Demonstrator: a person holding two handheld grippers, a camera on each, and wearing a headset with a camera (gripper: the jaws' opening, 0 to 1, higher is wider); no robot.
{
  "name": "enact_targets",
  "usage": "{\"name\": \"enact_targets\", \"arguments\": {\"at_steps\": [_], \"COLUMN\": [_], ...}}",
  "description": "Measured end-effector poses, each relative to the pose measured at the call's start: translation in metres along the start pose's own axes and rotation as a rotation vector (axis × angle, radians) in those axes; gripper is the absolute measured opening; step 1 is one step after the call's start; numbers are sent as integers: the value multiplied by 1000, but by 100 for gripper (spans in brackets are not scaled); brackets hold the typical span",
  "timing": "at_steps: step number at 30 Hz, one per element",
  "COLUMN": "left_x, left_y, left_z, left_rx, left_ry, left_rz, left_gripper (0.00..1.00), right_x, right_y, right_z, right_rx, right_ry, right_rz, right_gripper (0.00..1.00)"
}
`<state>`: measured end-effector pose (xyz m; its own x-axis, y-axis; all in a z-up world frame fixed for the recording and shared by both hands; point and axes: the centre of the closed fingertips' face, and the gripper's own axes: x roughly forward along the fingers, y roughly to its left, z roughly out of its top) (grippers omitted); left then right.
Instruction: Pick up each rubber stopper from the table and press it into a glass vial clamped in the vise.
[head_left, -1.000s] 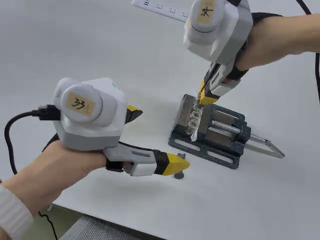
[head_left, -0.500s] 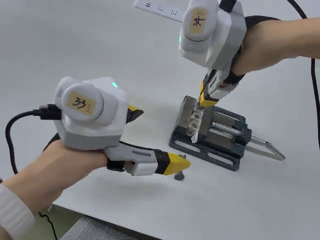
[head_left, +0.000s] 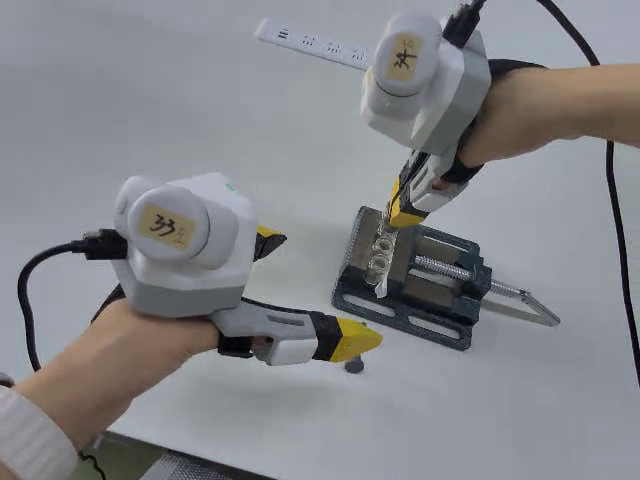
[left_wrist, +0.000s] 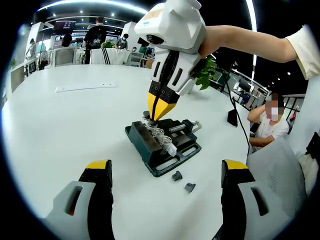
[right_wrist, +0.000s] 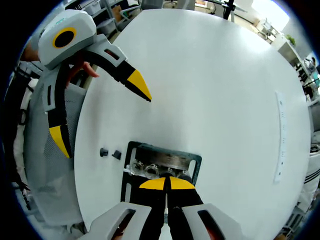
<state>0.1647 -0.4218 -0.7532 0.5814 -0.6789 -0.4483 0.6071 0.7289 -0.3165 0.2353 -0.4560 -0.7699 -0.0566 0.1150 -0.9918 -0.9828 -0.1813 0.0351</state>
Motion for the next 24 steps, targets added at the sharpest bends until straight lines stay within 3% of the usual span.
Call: {"name": "enact_targets", "arguments": {"at_steps": [5, 11, 18, 24], "left_x": [-2, -9, -16, -19], "left_y": [0, -4, -5, -3], "left_z": [1, 3, 4, 6], "left_rx": [21, 32, 46, 52], "left_ry": [8, 10, 13, 3], "left_rz": [1, 13, 35, 48], "left_gripper": [89, 89, 89, 89], "right_x": [0, -1, -1, -8], "right_y": [-5, -2, -6, 0], "right_z": [-1, -3, -5, -7], "right_rx": [13, 18, -66, -27], "right_ry": [-18, -96, -128, -210], "right_rz": [7, -8, -61, -90], "right_gripper": [0, 0, 0, 18]}}
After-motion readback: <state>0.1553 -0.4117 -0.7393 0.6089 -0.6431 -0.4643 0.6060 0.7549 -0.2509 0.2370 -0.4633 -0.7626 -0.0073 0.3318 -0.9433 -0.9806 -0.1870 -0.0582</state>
